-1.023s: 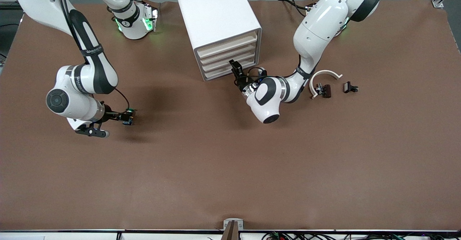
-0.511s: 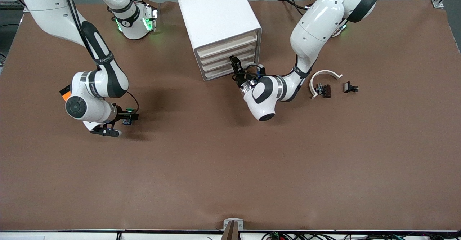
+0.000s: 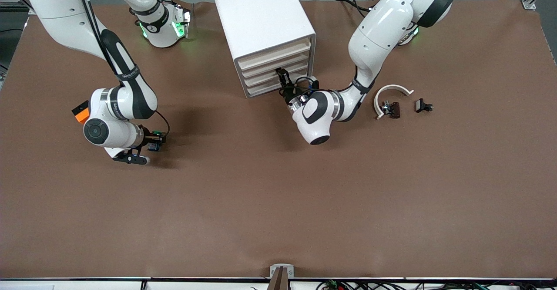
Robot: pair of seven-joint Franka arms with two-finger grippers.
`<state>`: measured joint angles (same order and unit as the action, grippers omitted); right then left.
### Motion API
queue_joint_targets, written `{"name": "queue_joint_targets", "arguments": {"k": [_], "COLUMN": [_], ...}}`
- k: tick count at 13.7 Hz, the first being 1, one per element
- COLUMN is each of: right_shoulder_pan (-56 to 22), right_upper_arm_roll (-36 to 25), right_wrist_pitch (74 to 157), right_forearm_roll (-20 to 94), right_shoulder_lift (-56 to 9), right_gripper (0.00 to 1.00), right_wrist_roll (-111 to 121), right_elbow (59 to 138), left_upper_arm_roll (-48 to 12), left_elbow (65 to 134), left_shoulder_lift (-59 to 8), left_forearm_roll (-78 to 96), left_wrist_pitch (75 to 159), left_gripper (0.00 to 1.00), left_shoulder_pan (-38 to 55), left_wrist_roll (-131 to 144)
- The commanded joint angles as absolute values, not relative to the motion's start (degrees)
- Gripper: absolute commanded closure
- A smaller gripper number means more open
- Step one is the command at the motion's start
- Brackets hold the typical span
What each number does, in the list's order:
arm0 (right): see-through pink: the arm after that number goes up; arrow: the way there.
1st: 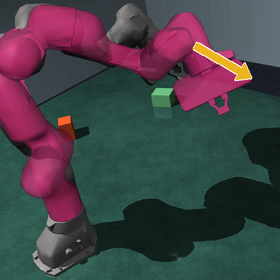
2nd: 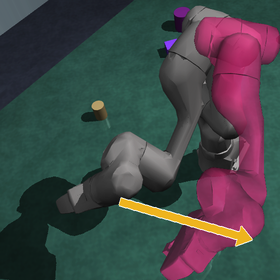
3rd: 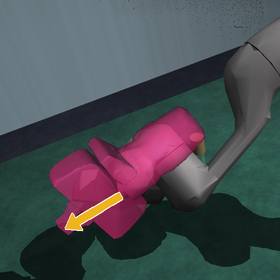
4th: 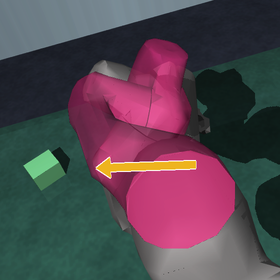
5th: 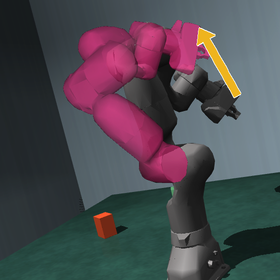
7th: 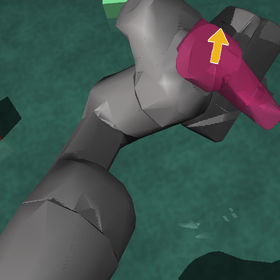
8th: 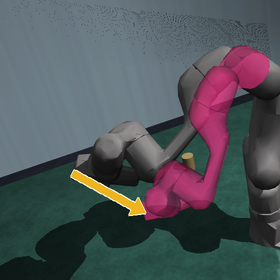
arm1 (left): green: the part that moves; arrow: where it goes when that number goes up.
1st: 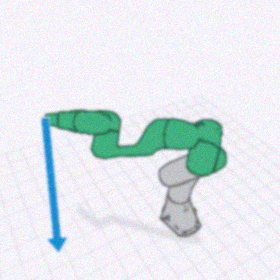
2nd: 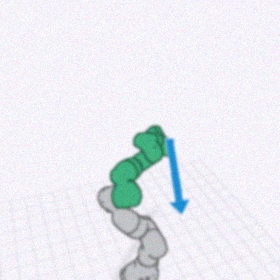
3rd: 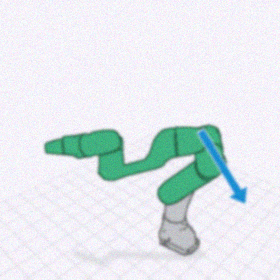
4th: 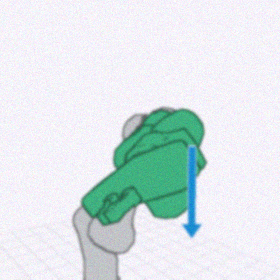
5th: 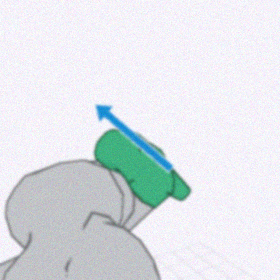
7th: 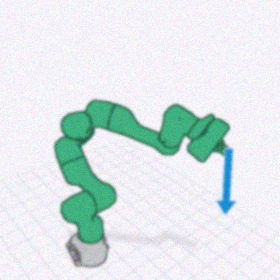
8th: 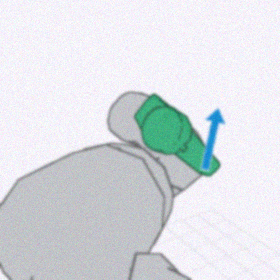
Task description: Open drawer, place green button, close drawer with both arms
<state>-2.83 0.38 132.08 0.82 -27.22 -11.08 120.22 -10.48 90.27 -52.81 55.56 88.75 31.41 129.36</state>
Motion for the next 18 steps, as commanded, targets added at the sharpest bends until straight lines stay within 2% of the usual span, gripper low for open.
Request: {"name": "queue_joint_targets", "arguments": {"k": [1,3,7,12,13,14,15,16,18], "right_shoulder_pan": [-3.34,-3.34,-3.43,-6.05,-6.85,-7.29,-7.9,-8.52,-11.23], "right_upper_arm_roll": [0.26,0.26,0.35,0.53,0.61,0.7,1.23,1.75,1.76], "right_wrist_pitch": [132.63,132.28,128.6,111.31,107.35,103.75,99.71,95.23,87.05], "right_forearm_roll": [-0.35,-0.35,-0.26,-0.18,0.0,0.61,0.96,2.36,6.4], "right_shoulder_lift": [-26.72,-26.72,-25.67,-20.4,-19.35,-18.55,-18.11,-17.76,-17.84], "right_gripper": [0.78,0.83,0.84,0.84,0.83,0.83,0.83,0.83,0.83], "right_wrist_roll": [-12.22,-12.04,-12.13,-18.61,-21.24,-23.18,-25.55,-28.45,-35.21], "right_elbow": [120.76,120.5,119.01,112.52,110.85,109.0,106.64,103.65,97.06], "left_upper_arm_roll": [-9.5,-8.62,-7.82,-7.82,-7.82,-7.82,-7.82,-7.82,-7.82], "left_elbow": [89.12,88.86,85.96,82.44,82.27,81.92,81.57,81.48,78.59], "left_shoulder_lift": [-53.17,-53.17,-53.35,-54.32,-54.23,-54.23,-54.05,-53.53,-53.44], "left_forearm_roll": [56.51,56.6,56.43,56.16,56.16,56.16,55.81,54.77,52.22], "left_wrist_pitch": [87.71,87.8,88.33,89.91,90.17,90.18,90.18,90.18,89.48], "left_gripper": [1.0,1.0,1.0,1.0,0.98,0.72,0.29,0.0,0.0], "left_shoulder_pan": [31.12,29.8,26.47,23.47,23.03,22.51,22.24,22.15,21.36], "left_wrist_roll": [130.34,130.34,129.55,129.03,128.07,127.1,126.05,125.08,125.07]}}
